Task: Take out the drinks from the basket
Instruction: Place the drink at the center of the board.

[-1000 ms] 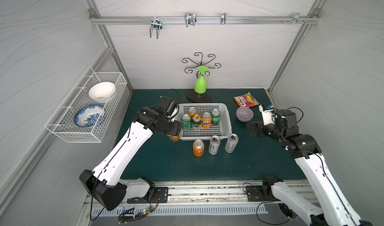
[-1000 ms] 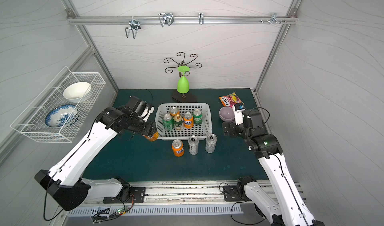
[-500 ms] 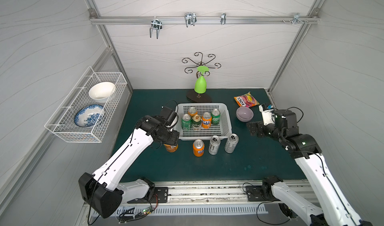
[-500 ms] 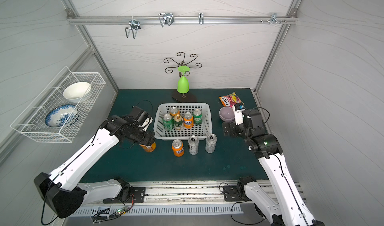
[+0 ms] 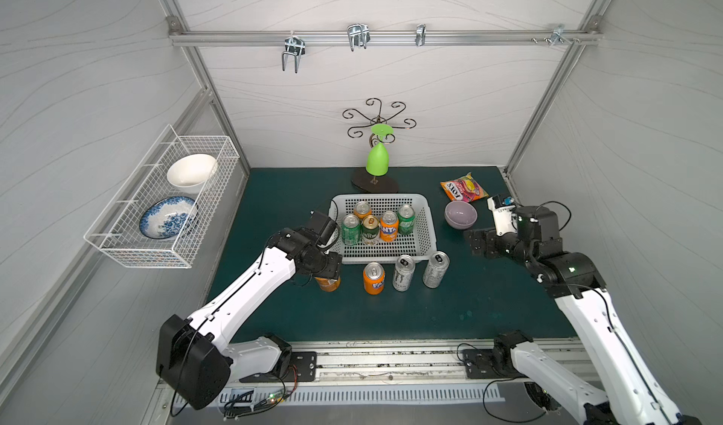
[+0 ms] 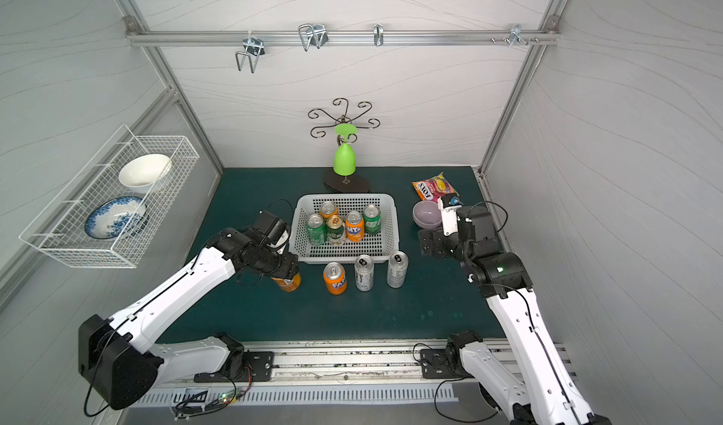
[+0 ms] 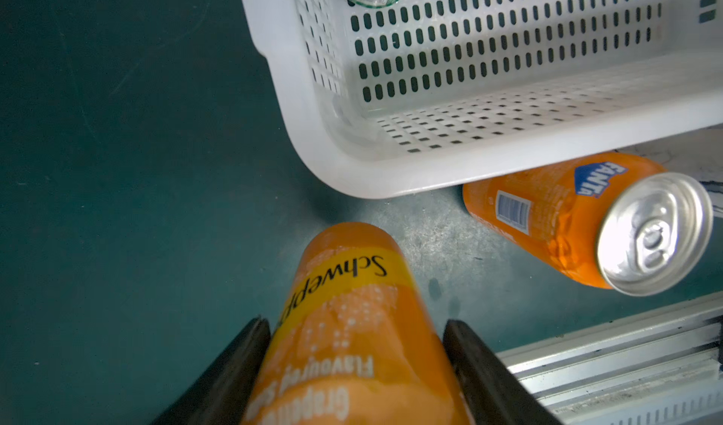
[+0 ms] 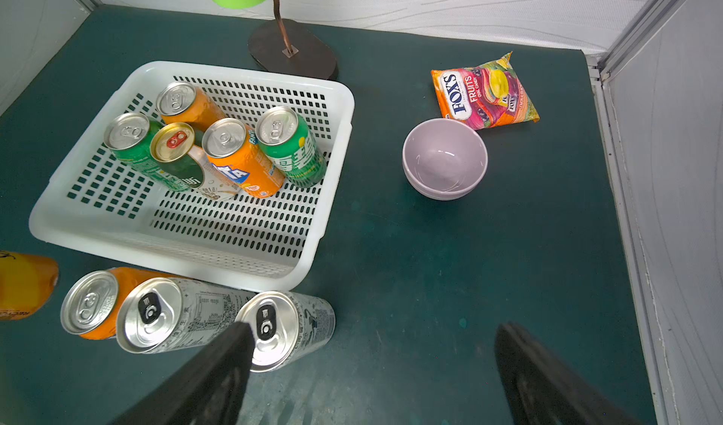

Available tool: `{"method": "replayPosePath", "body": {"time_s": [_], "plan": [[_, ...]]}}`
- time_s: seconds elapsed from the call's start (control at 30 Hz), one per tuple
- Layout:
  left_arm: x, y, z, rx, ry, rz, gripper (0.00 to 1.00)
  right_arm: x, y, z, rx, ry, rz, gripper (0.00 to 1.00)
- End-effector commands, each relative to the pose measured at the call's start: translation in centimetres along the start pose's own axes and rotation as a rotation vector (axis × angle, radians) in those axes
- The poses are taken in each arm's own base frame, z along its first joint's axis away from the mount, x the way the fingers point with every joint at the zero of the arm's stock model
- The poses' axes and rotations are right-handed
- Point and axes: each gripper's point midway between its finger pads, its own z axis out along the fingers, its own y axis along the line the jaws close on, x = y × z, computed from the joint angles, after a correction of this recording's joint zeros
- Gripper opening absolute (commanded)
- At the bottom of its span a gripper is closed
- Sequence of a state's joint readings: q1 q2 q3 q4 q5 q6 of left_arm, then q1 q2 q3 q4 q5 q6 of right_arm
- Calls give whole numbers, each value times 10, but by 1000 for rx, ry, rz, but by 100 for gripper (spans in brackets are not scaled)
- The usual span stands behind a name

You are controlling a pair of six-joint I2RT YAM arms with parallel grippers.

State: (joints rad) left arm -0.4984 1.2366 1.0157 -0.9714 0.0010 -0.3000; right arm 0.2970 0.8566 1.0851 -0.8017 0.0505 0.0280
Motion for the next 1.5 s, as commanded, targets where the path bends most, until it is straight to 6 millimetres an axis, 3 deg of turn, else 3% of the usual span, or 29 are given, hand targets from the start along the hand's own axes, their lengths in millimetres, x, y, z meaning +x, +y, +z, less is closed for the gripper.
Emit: {"method": "replayPosePath", "body": {"time_s": [0.0,0.57,1.0,1.47], "plan": [[-23,-12,4,44,-84,-22,63,-3,2,0,-8,-11,-13,99],[-26,-22,42,-48,-12,18,65,-3,2,-2,-9,-21,-16,99],[-28,-23,51,-46,-22,8,67,-3,2,-2,-9,-21,-16,99],[-23,-25,58,-36,6,25,75,-3,2,-1,-7,-20,-16,99]]}}
